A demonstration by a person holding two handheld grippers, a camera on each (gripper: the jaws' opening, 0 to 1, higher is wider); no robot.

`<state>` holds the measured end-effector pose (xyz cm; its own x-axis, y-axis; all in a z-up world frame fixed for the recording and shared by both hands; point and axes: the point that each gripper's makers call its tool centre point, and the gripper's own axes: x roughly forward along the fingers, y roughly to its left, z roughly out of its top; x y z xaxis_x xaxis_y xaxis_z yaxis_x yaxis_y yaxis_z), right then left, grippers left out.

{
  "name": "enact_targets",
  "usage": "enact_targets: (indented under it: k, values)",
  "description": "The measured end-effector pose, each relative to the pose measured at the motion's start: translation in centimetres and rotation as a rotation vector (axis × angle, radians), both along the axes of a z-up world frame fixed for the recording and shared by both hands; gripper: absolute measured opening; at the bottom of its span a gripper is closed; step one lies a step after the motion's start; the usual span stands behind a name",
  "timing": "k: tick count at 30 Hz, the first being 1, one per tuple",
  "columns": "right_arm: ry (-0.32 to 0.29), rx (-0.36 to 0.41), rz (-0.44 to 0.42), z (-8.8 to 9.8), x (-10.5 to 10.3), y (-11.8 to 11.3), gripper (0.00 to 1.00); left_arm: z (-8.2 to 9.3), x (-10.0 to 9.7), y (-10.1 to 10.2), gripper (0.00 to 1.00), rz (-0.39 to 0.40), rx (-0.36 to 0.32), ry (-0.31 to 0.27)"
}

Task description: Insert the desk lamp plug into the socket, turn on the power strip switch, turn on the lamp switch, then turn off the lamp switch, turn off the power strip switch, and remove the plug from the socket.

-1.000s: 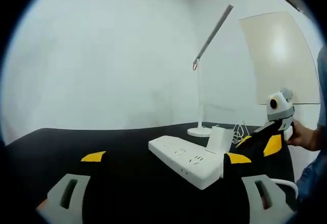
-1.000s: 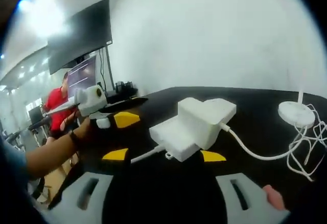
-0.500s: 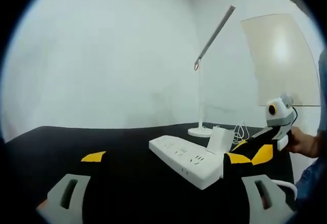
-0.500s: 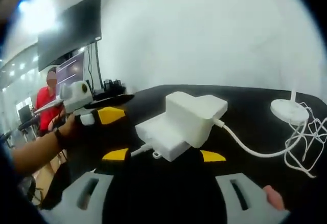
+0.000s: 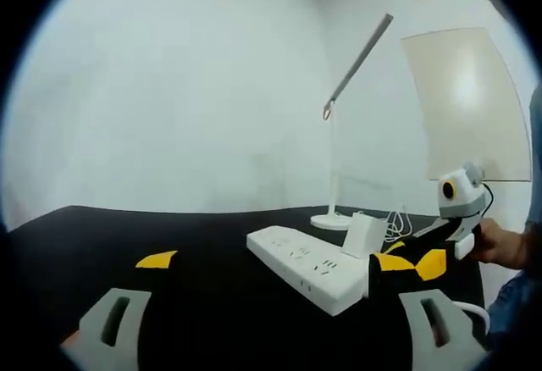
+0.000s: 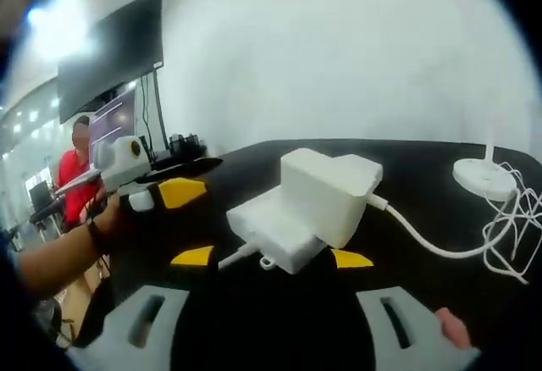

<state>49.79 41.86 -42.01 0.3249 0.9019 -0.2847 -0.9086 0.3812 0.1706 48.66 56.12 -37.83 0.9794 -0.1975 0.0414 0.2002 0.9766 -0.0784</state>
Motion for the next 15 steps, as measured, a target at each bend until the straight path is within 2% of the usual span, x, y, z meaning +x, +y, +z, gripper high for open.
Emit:
enact_targets:
  k: [15]
  values:
    - [0.013,0.011,0.008,-0.02,-0.51,0.78,0.52,-0.09,0.13,0.02,0.85,0.001,0.004,0.005]
